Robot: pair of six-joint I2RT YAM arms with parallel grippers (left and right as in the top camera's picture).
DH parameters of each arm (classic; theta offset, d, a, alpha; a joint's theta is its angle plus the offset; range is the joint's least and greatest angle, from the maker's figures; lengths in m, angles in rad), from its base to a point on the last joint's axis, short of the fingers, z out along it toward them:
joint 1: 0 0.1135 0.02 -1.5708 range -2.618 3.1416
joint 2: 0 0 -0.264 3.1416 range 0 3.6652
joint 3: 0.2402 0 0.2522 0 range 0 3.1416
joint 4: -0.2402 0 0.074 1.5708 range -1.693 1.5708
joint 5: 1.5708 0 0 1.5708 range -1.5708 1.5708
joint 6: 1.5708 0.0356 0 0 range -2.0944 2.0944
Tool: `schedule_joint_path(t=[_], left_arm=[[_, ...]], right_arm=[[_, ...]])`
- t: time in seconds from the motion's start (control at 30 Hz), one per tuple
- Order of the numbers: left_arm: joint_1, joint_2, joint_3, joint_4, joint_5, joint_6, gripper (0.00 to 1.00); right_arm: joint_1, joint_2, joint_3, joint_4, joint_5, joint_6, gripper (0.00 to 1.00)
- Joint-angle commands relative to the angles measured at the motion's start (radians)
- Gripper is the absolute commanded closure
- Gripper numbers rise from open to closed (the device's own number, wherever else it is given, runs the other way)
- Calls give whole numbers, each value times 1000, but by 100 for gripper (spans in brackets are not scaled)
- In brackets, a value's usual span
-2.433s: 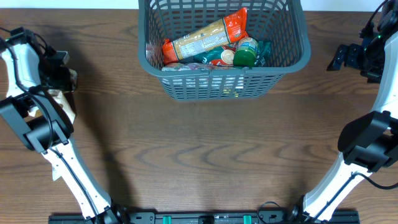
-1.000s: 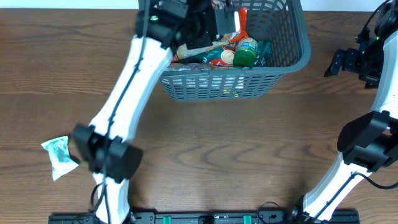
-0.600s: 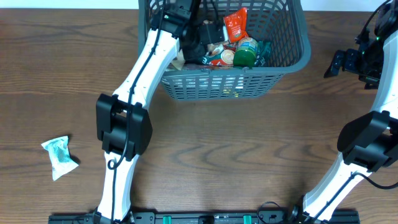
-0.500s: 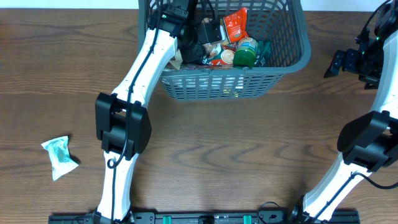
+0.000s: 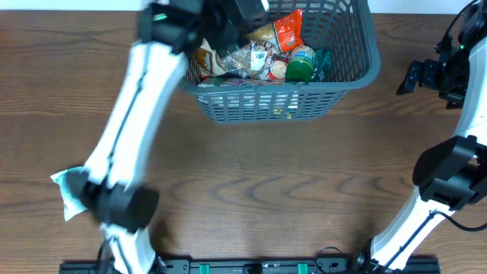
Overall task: Pack container
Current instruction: 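Carry the snack bag into the basket and release it, then move the left gripper down over the mint-green packet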
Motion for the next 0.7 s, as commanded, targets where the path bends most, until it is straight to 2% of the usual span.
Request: schedule_joint_path(t=[0.0, 0.07, 0.17, 0.37, 0.5, 0.53, 0.67], left_arm=[[17, -151, 15, 2, -104, -31, 2], [36, -207, 15, 0, -242, -133, 2], [93, -276, 15, -90, -455, -373, 2], [301, -372, 14, -487, -486, -771, 1], [413, -398, 13, -703, -486, -825, 1], [435, -420, -3, -710, -478, -869, 1], [455, -501, -79, -724, -474, -903, 1]], right_arm=[[8, 0, -2, 0, 0, -20, 1], [8, 0, -2, 3, 0, -19, 1], [8, 0, -2, 3, 0, -19, 1], [8, 0, -2, 3, 0, -19, 1], [8, 0, -2, 3, 0, -19, 1], [8, 0, -2, 3, 0, -19, 1], [8, 0, -2, 5, 0, -19, 1]])
